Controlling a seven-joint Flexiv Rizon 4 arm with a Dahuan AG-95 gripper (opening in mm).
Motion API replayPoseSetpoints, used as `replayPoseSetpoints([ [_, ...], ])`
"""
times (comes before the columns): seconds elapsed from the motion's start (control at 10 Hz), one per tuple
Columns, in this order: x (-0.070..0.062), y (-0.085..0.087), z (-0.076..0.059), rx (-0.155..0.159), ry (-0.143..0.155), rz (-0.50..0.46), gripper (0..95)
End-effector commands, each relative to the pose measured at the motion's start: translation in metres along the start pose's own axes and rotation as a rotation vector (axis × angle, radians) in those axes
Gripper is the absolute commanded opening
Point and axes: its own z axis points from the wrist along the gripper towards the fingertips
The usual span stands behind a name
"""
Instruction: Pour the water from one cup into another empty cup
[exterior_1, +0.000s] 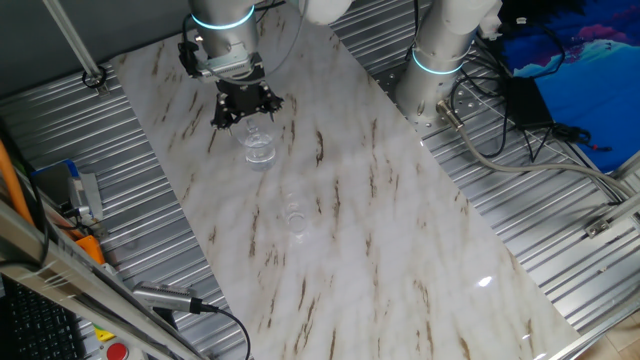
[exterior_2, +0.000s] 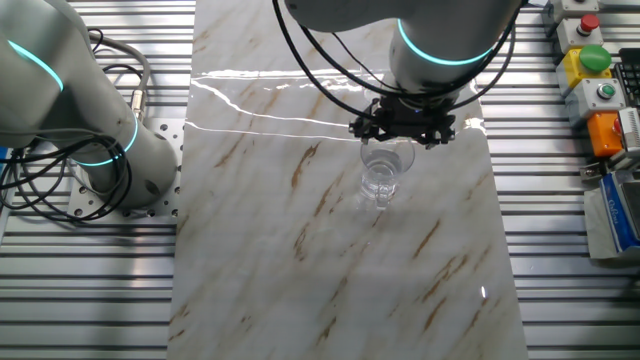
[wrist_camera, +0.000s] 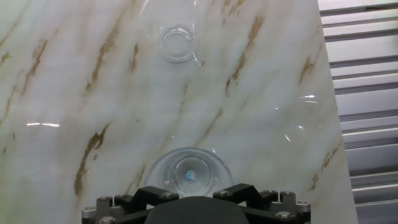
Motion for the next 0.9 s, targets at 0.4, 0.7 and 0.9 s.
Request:
replayPoseSetpoints([
  [0.4, -0.001, 0.005, 0.004, -0.003, -0.003, -0.010, 95.0],
  [0.7, 0.000, 0.004, 0.013, -0.008, -0.002, -0.048, 95.0],
  [0.9, 0.001, 0.004, 0.018, -0.007, 0.000, -0.054, 95.0],
])
